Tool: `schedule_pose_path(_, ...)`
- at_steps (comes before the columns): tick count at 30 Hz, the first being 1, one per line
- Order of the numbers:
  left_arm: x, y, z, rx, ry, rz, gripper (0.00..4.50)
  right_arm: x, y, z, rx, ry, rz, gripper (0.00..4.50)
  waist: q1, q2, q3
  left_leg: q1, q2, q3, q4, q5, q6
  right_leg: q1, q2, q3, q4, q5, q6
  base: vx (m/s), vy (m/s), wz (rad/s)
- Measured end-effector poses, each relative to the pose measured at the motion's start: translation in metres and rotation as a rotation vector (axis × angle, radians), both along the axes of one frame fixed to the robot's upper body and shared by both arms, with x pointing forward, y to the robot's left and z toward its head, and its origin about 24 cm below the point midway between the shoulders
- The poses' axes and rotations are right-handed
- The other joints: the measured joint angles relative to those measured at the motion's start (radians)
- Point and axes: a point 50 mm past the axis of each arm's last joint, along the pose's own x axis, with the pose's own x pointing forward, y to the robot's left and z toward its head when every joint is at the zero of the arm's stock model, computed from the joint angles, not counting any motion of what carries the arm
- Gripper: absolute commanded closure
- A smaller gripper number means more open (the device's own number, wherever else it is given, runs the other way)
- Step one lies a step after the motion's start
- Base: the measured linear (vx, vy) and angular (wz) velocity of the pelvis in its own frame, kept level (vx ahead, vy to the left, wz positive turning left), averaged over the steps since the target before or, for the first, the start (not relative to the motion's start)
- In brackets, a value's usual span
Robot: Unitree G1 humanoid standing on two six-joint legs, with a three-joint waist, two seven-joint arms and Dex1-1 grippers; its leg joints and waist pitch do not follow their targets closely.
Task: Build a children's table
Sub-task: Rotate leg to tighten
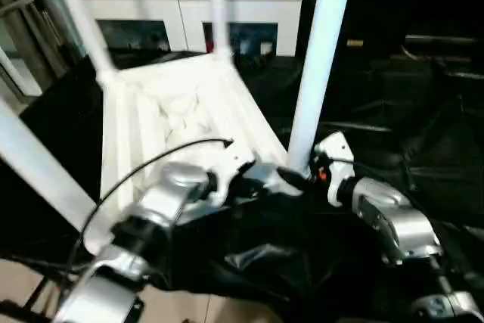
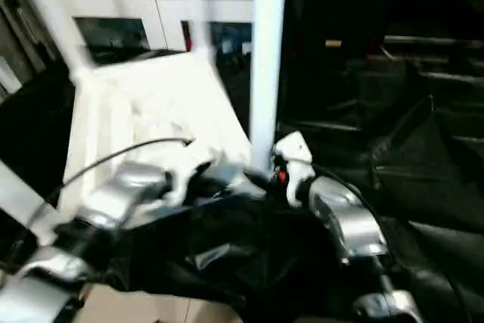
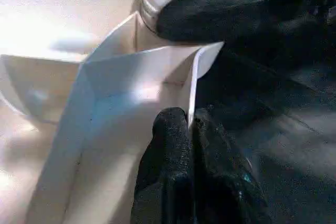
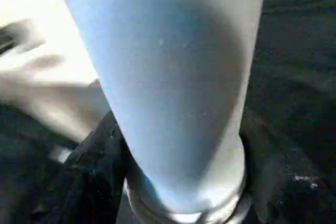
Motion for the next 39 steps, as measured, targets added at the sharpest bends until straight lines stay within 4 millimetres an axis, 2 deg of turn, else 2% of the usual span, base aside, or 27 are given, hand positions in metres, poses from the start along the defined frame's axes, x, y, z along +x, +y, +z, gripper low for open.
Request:
schedule_pose_path(2,0.001,-0.005,0.001,0.002,-0.008,0.022,4.50,0.004,0.004,0.001,-0.013,-0.001,-0.048,1.82,0.001,0.000,0.000,0.000,0.000,-0.001,-0.001,0.000,0.000,0.000,0.000,-0.001,0.000,0.000,0.000,0.000,0.000,0.00)
schedule_pose_path(3,0.001,-0.006,0.001,0.003,-0.010,0.024,4.50,0.004,0.003,0.001,-0.017,-0.002,-0.053,1.26,0.004,0.000,0.000,0.000,0.000,-0.001,-0.001,0.000,0.000,0.000,0.000,-0.001,0.000,0.000,0.000,0.000,0.000,0.00)
schedule_pose_path(7,-0.002,-0.005,0.002,-0.002,-0.011,0.010,4.50,0.000,0.003,0.000,-0.016,-0.019,-0.024,1.06,0.006,0.000,0.000,-0.001,0.000,-0.001,-0.002,0.000,0.000,0.000,0.000,-0.001,-0.001,0.001,-0.001,0.000,0.000,0.00)
schedule_pose_path(8,-0.002,-0.003,0.002,-0.002,-0.011,0.004,4.50,-0.001,0.003,0.000,-0.015,-0.020,-0.012,0.77,0.006,0.000,0.000,-0.001,0.000,-0.001,-0.002,0.000,0.000,0.000,0.000,-0.001,-0.001,0.001,-0.001,0.000,0.000,0.00)
schedule_pose_path(11,-0.004,0.003,0.003,0.000,-0.014,-0.024,4.50,-0.004,0.003,0.001,-0.015,-0.025,0.059,0.64,0.006,-0.001,0.000,0.000,0.000,-0.002,-0.003,0.000,0.000,0.000,0.001,-0.001,-0.001,0.001,-0.001,0.000,0.000,0.00)
schedule_pose_path(13,-0.009,0.012,0.004,-0.002,-0.016,-0.088,4.50,-0.009,0.000,0.004,-0.031,-0.026,0.181,0.49,0.010,-0.002,0.001,-0.002,0.001,-0.002,-0.004,0.000,0.000,-0.002,0.001,-0.002,-0.001,0.001,0.000,0.000,0.000,0.00)
schedule_pose_path(15,-0.015,0.021,0.004,-0.006,0.005,-0.163,4.50,-0.017,-0.005,0.007,-0.039,-0.014,0.314,0.49,0.017,-0.004,0.002,-0.003,0.001,-0.002,-0.003,0.000,0.000,-0.002,0.001,-0.002,-0.001,0.000,0.001,0.000,0.000,0.00)
schedule_pose_path(24,-0.032,0.040,0.007,-0.005,0.089,-0.398,4.50,-0.046,-0.023,0.019,-0.045,0.079,0.692,0.49,0.046,-0.009,0.006,-0.008,0.002,0.000,0.004,-0.001,0.002,-0.003,-0.001,-0.002,-0.002,-0.001,0.000,0.000,0.000,0.00)
schedule_pose_path(28,-0.036,0.043,0.009,0.007,0.110,-0.462,4.50,-0.053,-0.021,0.020,-0.041,0.099,0.770,0.49,0.061,-0.010,0.006,-0.007,0.002,0.000,0.006,-0.001,0.001,-0.002,-0.001,-0.001,0.000,-0.001,0.000,0.000,0.000,0.00)
schedule_pose_path(29,-0.037,0.043,0.009,0.009,0.113,-0.473,4.50,-0.053,-0.020,0.020,-0.038,0.103,0.783,0.75,0.063,-0.010,0.006,-0.007,0.002,0.000,0.006,-0.001,0.001,-0.002,-0.001,0.000,0.000,-0.001,0.000,0.000,0.000,0.00)
schedule_pose_path(30,-0.037,0.043,0.009,0.008,0.118,-0.485,4.50,-0.055,-0.018,0.021,-0.035,0.109,0.795,0.75,0.064,-0.010,0.006,-0.008,0.002,0.000,0.006,-0.001,0.001,-0.002,-0.001,0.000,0.000,-0.001,0.000,0.000,0.000,0.00)
schedule_pose_path(39,-0.039,0.042,0.009,0.008,0.120,-0.513,4.50,-0.056,-0.017,0.021,-0.040,0.112,0.795,1.42,0.065,-0.010,0.006,-0.008,0.001,0.000,0.006,-0.001,0.001,-0.001,-0.001,0.000,0.001,-0.001,0.000,0.000,0.000,0.00)
